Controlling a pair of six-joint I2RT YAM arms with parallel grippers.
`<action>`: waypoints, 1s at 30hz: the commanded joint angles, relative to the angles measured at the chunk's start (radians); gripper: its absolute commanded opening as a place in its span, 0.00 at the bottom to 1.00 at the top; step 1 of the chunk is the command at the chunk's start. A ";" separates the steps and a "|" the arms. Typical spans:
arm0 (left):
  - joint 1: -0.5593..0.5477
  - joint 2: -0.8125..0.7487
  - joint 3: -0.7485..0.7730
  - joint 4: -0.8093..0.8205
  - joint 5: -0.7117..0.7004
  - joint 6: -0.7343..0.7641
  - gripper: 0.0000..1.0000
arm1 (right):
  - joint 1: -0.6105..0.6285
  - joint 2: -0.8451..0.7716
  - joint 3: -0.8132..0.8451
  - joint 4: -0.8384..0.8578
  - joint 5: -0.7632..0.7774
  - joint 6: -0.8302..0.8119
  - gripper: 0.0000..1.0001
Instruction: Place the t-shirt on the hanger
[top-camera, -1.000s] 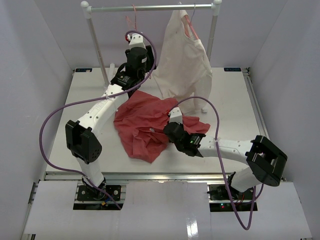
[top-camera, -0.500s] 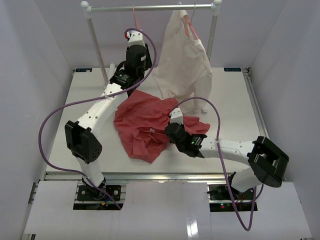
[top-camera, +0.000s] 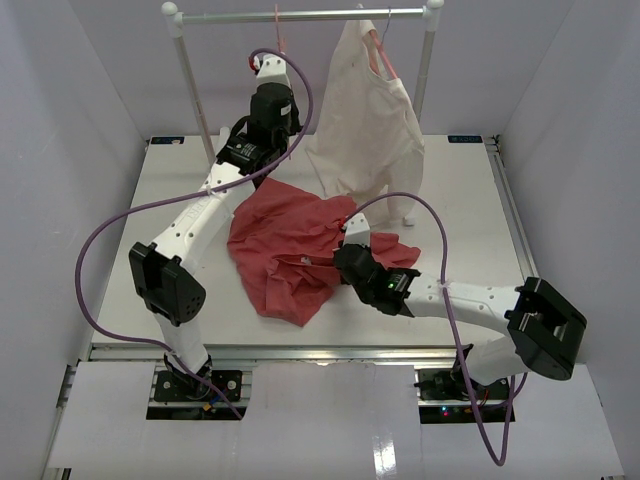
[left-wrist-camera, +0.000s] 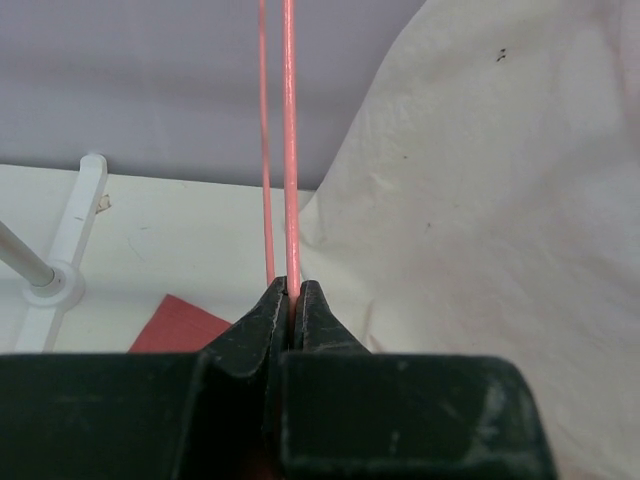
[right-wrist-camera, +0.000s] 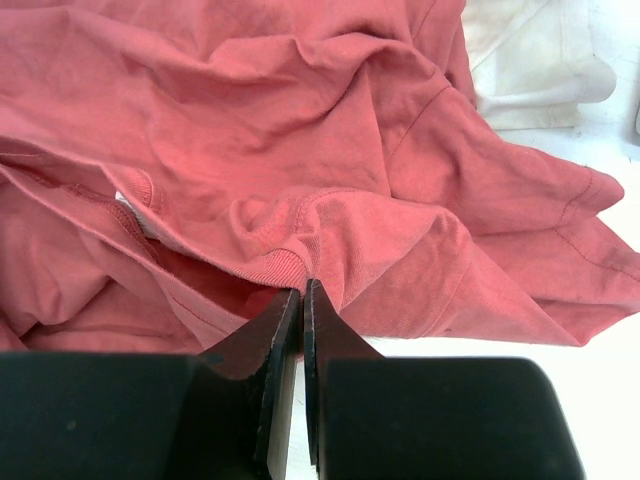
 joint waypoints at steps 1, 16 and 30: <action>0.003 -0.035 0.065 -0.020 -0.013 0.029 0.00 | 0.004 -0.025 -0.013 0.015 0.006 0.015 0.08; 0.003 -0.220 -0.107 -0.142 0.052 0.016 0.00 | 0.005 -0.042 -0.042 0.015 0.003 0.045 0.08; 0.003 -0.455 -0.352 -0.018 -0.016 0.063 0.00 | 0.003 -0.053 -0.044 0.006 -0.011 0.044 0.08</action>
